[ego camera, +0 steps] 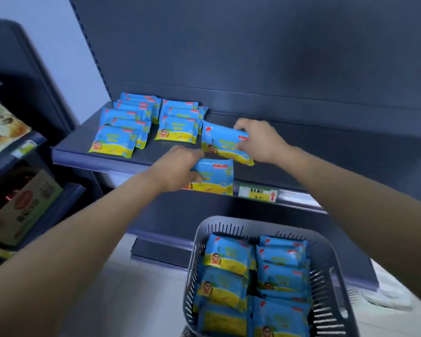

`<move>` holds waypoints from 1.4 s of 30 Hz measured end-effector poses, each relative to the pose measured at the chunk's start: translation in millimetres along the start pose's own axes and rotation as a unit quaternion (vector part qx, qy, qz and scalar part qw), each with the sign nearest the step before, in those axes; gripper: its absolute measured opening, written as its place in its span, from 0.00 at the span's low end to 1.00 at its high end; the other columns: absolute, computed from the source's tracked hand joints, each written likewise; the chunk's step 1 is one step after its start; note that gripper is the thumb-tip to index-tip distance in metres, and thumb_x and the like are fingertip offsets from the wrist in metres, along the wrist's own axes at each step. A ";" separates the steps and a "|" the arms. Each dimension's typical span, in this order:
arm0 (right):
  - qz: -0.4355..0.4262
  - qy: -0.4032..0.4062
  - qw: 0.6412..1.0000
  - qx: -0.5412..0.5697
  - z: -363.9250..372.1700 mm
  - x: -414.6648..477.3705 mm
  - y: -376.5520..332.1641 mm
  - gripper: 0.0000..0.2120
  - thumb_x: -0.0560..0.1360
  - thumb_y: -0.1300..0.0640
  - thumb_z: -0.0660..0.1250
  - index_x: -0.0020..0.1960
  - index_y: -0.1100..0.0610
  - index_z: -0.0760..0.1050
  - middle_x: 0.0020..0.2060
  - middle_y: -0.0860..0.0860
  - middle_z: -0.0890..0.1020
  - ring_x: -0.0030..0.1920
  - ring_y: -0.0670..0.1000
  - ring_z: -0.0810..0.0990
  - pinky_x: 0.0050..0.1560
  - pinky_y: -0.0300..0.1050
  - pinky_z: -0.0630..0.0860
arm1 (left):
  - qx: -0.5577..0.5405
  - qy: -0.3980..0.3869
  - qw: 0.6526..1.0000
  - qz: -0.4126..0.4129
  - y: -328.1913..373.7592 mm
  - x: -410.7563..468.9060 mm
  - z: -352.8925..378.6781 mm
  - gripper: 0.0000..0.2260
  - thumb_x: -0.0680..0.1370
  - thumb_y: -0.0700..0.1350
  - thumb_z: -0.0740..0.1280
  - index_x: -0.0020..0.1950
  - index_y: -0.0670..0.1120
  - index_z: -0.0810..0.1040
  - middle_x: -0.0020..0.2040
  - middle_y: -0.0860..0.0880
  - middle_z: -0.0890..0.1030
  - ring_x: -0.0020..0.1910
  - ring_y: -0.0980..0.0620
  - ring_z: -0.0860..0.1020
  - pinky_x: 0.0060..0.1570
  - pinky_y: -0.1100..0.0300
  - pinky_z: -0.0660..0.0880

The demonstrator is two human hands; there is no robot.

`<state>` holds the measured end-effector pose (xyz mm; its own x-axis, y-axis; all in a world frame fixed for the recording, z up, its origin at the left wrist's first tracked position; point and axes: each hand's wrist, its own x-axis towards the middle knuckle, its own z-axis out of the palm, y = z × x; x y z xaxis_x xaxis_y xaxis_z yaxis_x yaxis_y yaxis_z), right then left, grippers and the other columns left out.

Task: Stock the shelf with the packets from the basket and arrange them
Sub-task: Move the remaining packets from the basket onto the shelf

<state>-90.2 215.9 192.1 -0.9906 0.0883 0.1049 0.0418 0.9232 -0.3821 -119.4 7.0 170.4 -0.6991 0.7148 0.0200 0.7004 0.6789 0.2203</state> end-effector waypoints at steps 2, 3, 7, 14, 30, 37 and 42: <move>-0.011 -0.011 1.000 0.024 8.6 32.6 -14.2 0.12 0.70 0.61 0.71 0.53 0.58 0.74 0.47 0.53 0.78 0.44 0.54 0.74 0.45 0.48 0.72 | 0.000 0.009 1.000 -0.015 -23.4 4.4 -12.6 0.13 0.72 0.45 0.72 0.43 0.46 0.67 0.42 0.46 0.73 0.48 0.45 0.71 0.40 0.58 0.60; -0.016 -0.020 0.999 0.037 14.7 47.0 -21.3 0.12 0.70 0.61 0.71 0.53 0.58 0.75 0.46 0.53 0.77 0.44 0.53 0.73 0.45 0.48 0.71 | 0.000 0.010 1.000 -0.024 -34.3 6.3 -17.5 0.13 0.72 0.45 0.71 0.44 0.47 0.67 0.42 0.45 0.73 0.48 0.45 0.69 0.40 0.58 0.59; 0.001 -0.072 0.994 0.083 58.0 101.1 -36.6 0.14 0.69 0.62 0.73 0.54 0.59 0.77 0.48 0.53 0.77 0.48 0.52 0.75 0.48 0.44 0.71 | -0.002 0.012 0.999 -0.033 -77.6 18.9 -29.1 0.13 0.70 0.45 0.73 0.50 0.44 0.74 0.41 0.45 0.74 0.47 0.44 0.71 0.38 0.59 0.59; 0.049 -0.085 0.987 0.126 94.1 172.8 -40.0 0.19 0.68 0.61 0.74 0.58 0.59 0.78 0.51 0.49 0.77 0.52 0.50 0.75 0.50 0.40 0.71 | 0.007 -0.005 0.998 -0.064 -142.3 56.4 -36.5 0.21 0.72 0.46 0.72 0.61 0.45 0.68 0.47 0.44 0.76 0.55 0.43 0.71 0.46 0.57 0.66; 0.031 0.035 0.998 0.045 87.1 179.2 -41.7 0.22 0.75 0.56 0.67 0.68 0.56 0.68 0.61 0.55 0.71 0.65 0.54 0.65 0.62 0.45 0.65 | 0.098 -0.027 0.995 -0.021 -177.7 116.5 -11.5 0.23 0.74 0.48 0.69 0.67 0.47 0.68 0.62 0.46 0.71 0.63 0.45 0.67 0.63 0.54 0.61; -0.044 0.087 0.993 -0.059 55.6 132.2 -50.9 0.23 0.76 0.53 0.65 0.69 0.56 0.66 0.64 0.53 0.70 0.66 0.54 0.63 0.65 0.47 0.63 | 0.077 0.024 0.997 -0.001 -152.2 106.6 -20.2 0.26 0.75 0.49 0.68 0.71 0.46 0.64 0.66 0.45 0.68 0.66 0.44 0.65 0.66 0.54 0.57; -0.085 0.157 0.975 -0.136 26.9 94.2 -51.9 0.24 0.74 0.55 0.67 0.68 0.58 0.67 0.65 0.53 0.70 0.68 0.56 0.63 0.63 0.50 0.62 | 0.058 0.158 0.983 0.074 -116.2 94.3 -39.2 0.26 0.73 0.48 0.70 0.69 0.44 0.68 0.62 0.44 0.71 0.62 0.43 0.68 0.64 0.54 0.59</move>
<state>-189.2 166.3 197.1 -0.8991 -0.0045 0.4378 -0.0450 0.9956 -0.0822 -272.3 -11.1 184.9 -0.5859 0.7315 0.3487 0.7962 0.5998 0.0796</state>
